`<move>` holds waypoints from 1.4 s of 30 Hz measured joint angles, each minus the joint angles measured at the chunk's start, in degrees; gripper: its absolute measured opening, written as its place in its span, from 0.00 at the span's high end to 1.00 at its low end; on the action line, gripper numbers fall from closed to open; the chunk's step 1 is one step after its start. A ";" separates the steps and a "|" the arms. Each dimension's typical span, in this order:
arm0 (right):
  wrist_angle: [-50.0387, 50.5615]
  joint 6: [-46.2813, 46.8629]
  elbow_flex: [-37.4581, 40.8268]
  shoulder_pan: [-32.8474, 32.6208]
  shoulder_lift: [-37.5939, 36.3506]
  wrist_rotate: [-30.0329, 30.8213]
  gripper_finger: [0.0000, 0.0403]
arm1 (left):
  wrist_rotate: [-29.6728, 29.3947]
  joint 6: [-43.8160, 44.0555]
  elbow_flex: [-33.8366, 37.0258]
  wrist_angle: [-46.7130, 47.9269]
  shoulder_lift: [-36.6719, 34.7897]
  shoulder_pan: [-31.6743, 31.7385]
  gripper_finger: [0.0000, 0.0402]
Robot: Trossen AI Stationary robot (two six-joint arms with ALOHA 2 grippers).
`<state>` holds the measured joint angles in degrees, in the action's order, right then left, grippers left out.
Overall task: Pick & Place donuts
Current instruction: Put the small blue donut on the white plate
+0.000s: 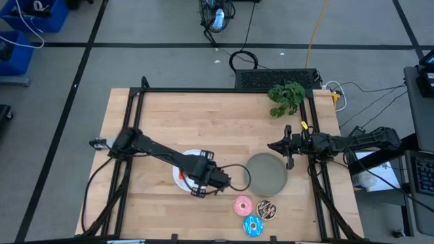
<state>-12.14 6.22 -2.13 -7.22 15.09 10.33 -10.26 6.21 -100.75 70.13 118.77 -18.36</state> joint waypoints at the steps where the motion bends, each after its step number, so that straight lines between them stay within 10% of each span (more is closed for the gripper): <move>1: 0.00 0.00 0.00 0.00 0.00 0.00 1.00 | -0.48 1.23 1.12 -0.26 -1.54 -0.03 0.70; 16: -0.51 0.09 0.00 0.00 0.00 0.09 1.00 | -1.89 15.21 25.17 -19.46 -18.33 -2.00 0.70; 42: -0.92 -0.02 0.00 0.00 0.00 0.09 1.00 | -1.94 15.29 30.14 -28.87 -18.25 -1.91 0.70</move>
<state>-13.06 6.20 -2.13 -7.22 15.09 10.41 -12.19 21.50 -70.61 41.26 100.52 -20.27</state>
